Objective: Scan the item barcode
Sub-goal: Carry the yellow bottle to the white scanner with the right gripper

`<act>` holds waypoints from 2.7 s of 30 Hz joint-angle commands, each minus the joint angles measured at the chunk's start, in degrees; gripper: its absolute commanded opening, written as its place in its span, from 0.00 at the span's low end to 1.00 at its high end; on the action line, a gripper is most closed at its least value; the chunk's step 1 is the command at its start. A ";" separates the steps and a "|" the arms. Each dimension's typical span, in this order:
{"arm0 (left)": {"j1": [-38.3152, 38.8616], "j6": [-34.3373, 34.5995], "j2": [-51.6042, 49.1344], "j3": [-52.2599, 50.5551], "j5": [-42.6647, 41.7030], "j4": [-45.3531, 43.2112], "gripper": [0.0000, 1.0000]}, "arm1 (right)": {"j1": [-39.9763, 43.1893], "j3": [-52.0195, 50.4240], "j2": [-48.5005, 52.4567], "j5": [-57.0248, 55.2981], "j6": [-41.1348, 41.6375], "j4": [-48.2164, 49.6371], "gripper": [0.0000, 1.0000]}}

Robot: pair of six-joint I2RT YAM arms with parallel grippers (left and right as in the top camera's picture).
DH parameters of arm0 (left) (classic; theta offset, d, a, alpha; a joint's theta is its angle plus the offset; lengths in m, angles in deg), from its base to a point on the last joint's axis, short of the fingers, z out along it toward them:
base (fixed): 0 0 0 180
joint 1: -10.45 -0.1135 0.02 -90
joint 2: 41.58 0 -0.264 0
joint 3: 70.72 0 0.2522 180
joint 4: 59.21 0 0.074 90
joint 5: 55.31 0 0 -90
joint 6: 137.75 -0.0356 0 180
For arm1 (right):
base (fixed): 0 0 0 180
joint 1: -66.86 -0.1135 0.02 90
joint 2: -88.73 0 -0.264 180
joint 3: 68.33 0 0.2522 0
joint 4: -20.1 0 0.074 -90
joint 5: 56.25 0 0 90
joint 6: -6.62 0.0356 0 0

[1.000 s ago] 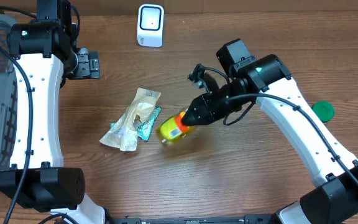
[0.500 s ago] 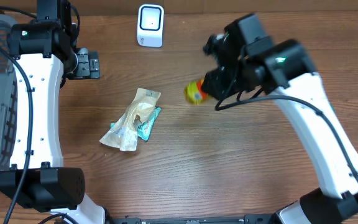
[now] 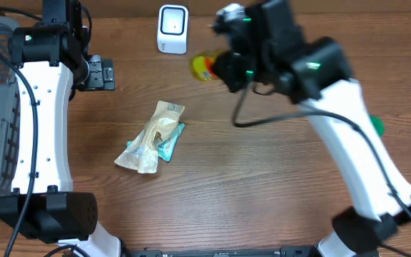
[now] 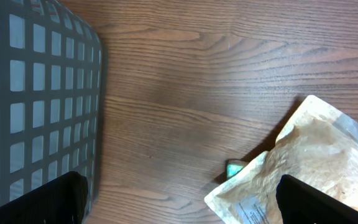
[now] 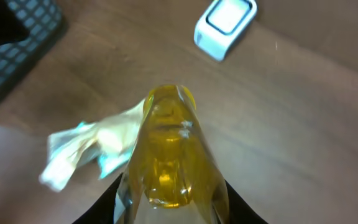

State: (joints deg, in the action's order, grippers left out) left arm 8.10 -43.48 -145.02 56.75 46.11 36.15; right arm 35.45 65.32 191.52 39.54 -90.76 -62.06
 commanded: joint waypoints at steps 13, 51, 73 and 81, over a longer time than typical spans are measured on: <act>0.11 -0.42 -0.04 0.68 0.59 -0.02 1.00 | -4.66 0.44 18.91 -14.38 -23.15 29.20 0.04; 0.11 -0.42 -0.04 0.68 0.59 -0.02 0.99 | 0.55 0.33 38.49 -19.02 -36.63 78.31 0.04; 0.11 -0.42 -0.04 0.68 0.59 -0.02 1.00 | -0.50 0.17 42.86 -19.12 -52.74 76.37 0.04; 0.11 -0.42 -0.04 0.68 0.59 -0.02 0.99 | -1.11 0.17 42.84 -21.84 -52.72 77.35 0.04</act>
State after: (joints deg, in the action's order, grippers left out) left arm 8.10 -43.48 -145.02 56.75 46.14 36.17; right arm 34.83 64.97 234.73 19.54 -143.26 14.50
